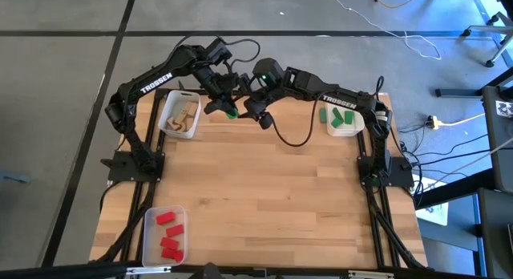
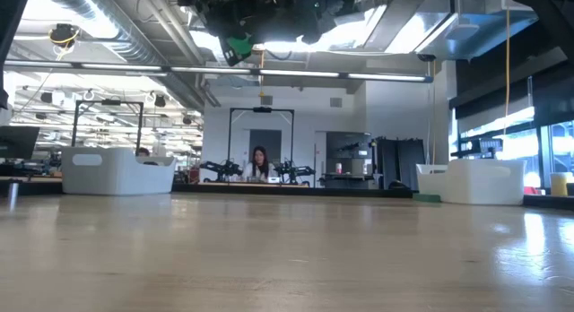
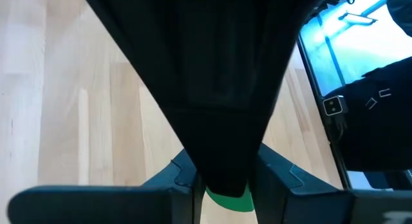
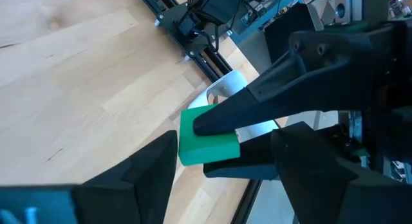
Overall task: Sort & place blocks by color
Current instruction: Put the green block into the white bin
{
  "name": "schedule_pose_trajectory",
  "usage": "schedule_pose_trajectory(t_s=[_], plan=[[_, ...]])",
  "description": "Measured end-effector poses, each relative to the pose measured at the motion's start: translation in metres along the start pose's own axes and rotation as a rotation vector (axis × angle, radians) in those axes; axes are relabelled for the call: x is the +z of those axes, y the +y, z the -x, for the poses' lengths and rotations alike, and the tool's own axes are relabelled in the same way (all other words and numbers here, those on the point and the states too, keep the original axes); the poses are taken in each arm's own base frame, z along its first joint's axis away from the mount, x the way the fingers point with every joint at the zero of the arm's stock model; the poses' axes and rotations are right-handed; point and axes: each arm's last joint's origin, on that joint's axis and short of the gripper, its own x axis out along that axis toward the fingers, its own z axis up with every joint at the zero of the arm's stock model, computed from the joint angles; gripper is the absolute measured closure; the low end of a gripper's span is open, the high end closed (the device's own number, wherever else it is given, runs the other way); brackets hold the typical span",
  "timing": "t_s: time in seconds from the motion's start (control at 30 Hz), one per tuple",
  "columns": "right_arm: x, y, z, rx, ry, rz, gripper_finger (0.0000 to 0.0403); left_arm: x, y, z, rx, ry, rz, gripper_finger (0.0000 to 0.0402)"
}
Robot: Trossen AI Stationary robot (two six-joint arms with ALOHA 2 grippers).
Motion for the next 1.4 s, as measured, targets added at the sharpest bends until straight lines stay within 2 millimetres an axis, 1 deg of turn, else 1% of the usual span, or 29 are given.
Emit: schedule_pose_trajectory(t_s=[0.33, 0.6, 0.83, 0.97, 1.17, 1.27, 1.4], plan=[[-0.0001, 0.0001, 0.0000, 0.001, 0.001, -0.001, 0.0150, 0.0001, 0.0002, 0.0001, 0.001, -0.002, -0.008, 0.0320], [-0.0012, 0.0011, -0.0002, 0.010, 0.012, -0.002, 0.0150, -0.0019, 0.0044, 0.0029, 0.004, -0.007, 0.005, 0.0320], [-0.0032, 0.0052, -0.0004, 0.050, 0.028, 0.021, 0.0150, -0.0030, 0.0043, 0.0037, -0.001, -0.003, 0.013, 0.0320], [-0.0030, 0.0047, -0.0016, 0.043, 0.020, 0.058, 0.0150, -0.0042, 0.0045, 0.0054, -0.015, -0.007, 0.008, 0.0321], [-0.0019, 0.0041, -0.0020, 0.036, 0.011, 0.064, 0.0150, -0.0041, 0.0035, 0.0059, -0.028, -0.014, 0.010, 0.0320], [-0.0018, 0.0040, -0.0020, 0.035, 0.011, 0.065, 0.0155, -0.0042, 0.0033, 0.0060, -0.030, -0.015, 0.011, 0.0320], [-0.0017, 0.0037, -0.0020, 0.032, 0.011, 0.068, 0.0177, -0.0041, 0.0033, 0.0060, -0.031, -0.015, 0.011, 0.0320]])
